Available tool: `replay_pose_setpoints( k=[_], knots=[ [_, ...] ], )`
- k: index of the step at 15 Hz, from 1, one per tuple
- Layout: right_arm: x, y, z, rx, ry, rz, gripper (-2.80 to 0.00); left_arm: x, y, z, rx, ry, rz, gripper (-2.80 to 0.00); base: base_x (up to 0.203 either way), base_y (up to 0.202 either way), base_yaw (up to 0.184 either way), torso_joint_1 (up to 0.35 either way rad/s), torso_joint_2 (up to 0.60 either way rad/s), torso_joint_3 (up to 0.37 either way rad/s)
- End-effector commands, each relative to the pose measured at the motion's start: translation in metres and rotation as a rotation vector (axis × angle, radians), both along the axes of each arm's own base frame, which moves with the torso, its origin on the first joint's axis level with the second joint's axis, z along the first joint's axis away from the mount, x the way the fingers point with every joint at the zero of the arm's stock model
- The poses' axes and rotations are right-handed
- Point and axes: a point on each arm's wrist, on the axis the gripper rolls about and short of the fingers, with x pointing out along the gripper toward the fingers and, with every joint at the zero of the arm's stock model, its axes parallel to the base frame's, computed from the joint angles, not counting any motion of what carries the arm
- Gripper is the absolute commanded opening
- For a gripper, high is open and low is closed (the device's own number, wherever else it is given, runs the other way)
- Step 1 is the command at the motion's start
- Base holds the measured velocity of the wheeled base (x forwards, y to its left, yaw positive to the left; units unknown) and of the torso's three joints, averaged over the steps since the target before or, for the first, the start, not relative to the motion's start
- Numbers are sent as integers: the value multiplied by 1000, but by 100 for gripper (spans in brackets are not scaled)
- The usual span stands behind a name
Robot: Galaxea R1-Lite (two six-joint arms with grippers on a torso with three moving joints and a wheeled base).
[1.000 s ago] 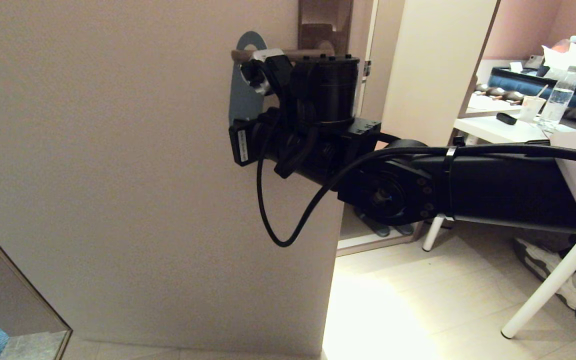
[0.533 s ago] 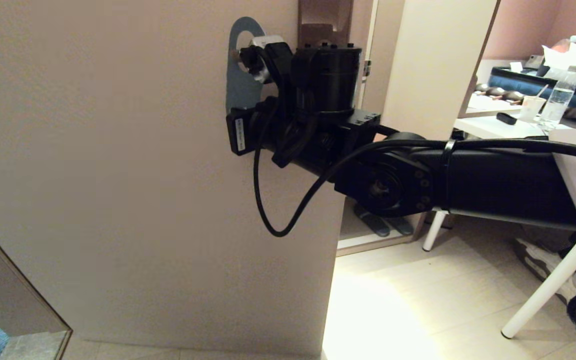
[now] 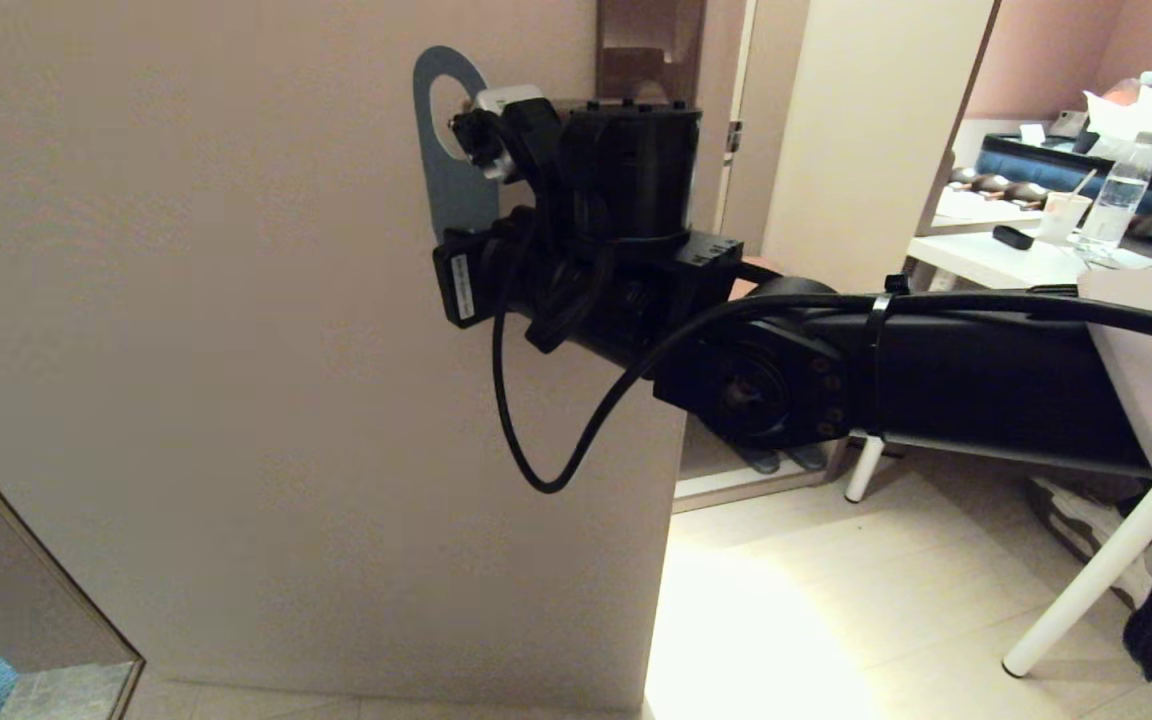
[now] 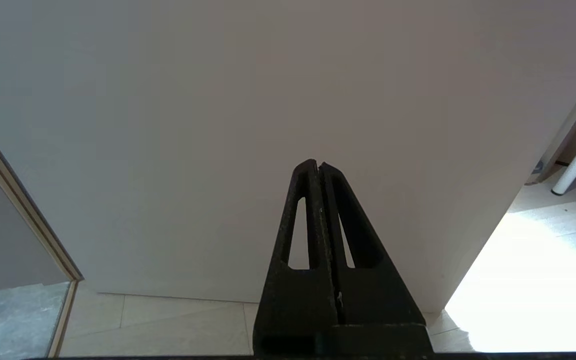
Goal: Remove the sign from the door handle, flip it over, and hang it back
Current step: Take down the sign, then hand it to the other hand
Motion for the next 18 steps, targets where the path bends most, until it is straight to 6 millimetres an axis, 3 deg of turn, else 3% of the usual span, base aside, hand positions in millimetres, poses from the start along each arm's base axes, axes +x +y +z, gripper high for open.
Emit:
replay_pose_setpoints(
  k=[1, 6, 18],
  knots=[
    [-2, 1, -2, -6, 4, 5, -280, 0, 0, 0, 0, 1, 1, -280, 0, 0, 0, 0, 0, 0],
    [-22, -17, 0, -71, 15, 21, -280, 0, 0, 0, 0, 1, -1, -280, 0, 0, 0, 0, 0, 0],
    [-117, -130, 16, -122, 67, 63, -280, 0, 0, 0, -1, 1, 1, -280, 0, 0, 0, 0, 0, 0]
  ],
)
